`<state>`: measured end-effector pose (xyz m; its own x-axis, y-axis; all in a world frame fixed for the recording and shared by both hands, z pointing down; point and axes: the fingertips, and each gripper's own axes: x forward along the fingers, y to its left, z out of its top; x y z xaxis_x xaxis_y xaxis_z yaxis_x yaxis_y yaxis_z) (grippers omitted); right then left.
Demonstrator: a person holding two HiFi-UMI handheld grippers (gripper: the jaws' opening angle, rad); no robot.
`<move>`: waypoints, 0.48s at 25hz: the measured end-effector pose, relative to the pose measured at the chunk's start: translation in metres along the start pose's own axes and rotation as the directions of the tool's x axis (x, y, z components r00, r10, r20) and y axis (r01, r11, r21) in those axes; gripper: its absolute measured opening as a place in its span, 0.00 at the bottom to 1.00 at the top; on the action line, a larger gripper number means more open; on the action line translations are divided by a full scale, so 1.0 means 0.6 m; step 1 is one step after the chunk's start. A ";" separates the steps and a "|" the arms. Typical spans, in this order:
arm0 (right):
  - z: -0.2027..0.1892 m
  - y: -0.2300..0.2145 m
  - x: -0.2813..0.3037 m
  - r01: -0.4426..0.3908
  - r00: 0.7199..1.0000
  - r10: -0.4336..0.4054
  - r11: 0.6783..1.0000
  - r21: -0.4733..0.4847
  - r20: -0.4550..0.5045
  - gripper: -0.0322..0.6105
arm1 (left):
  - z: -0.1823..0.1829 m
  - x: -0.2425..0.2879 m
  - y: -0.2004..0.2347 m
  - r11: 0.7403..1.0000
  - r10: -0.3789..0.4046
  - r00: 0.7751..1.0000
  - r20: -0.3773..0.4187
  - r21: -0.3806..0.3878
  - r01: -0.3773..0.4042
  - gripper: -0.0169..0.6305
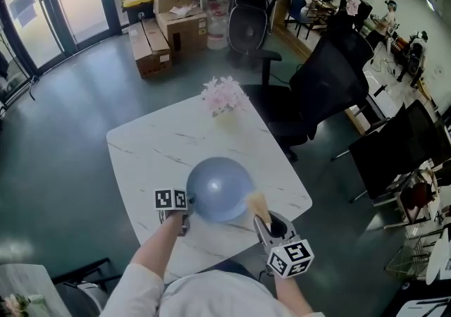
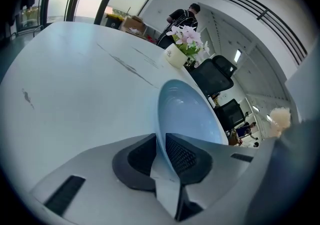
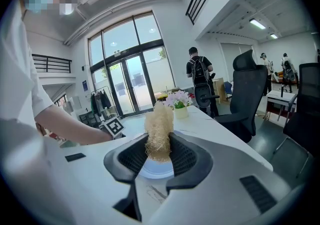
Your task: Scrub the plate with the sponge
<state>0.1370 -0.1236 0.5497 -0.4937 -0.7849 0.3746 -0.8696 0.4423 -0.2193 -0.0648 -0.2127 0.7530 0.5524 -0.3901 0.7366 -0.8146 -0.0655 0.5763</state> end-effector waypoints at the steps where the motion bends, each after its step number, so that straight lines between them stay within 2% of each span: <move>1: 0.000 -0.001 -0.001 0.000 1.000 0.000 1.000 -0.002 0.000 0.24 | 0.001 0.001 0.001 1.000 0.000 1.000 0.005 -0.005 0.000 0.15; 7: 0.003 0.003 0.001 -0.007 1.000 0.007 1.000 -0.013 -0.001 0.25 | 0.001 -0.003 0.005 0.996 -0.023 0.998 0.066 -0.087 0.029 0.10; 12: 0.006 0.009 0.009 -0.027 1.000 0.027 0.999 -0.020 -0.001 0.25 | -0.003 -0.009 0.002 0.992 -0.036 0.994 0.102 -0.116 0.048 0.09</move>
<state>0.1297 -0.1267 0.5473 -0.5172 -0.7722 0.3690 -0.8558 0.4723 -0.2111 -0.0685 -0.2090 0.7505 0.5605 -0.4795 0.6753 -0.7611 0.0232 0.6482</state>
